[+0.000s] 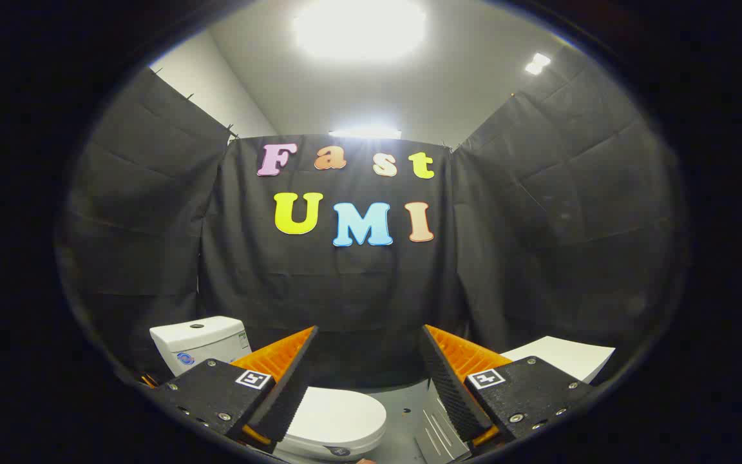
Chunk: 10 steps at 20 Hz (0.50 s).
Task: Open the toilet lid.
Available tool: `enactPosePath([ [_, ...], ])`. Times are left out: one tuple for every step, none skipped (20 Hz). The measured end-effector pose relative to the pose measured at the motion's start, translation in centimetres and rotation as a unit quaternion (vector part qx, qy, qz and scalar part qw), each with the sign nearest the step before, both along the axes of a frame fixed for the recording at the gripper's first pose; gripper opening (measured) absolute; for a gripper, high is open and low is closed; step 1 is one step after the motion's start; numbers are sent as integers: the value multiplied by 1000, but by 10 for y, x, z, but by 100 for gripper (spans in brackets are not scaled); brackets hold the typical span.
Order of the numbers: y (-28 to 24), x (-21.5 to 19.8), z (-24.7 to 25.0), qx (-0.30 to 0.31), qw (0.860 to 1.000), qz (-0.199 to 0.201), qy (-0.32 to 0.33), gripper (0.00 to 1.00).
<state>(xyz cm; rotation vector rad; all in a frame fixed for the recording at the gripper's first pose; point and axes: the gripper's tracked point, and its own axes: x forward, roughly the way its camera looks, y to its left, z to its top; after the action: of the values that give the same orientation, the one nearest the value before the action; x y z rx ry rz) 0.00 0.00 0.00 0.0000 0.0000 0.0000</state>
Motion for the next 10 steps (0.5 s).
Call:
enactPosePath([
  [-2, -1, 0, 4, 1000, -2, -1, 95],
  [-4, -1, -1, 8, 1000, -3, -1, 95],
  [-3, -1, -3, 15, 1000, -1, 1, 95],
  [1, -2, -7, 22, 1000, 3, 5, 95],
  [3, -1, -9, 27, 1000, 8, 8, 94],
  [3, -1, -10, 28, 1000, 9, 8, 95],
  [3, -1, -8, 26, 1000, 8, 8, 95],
  [2, -2, -8, 23, 1000, 7, 7, 95],
  [1, -2, -7, 21, 1000, 6, 5, 95],
  [2, -2, -7, 21, 1000, 5, 4, 95],
])
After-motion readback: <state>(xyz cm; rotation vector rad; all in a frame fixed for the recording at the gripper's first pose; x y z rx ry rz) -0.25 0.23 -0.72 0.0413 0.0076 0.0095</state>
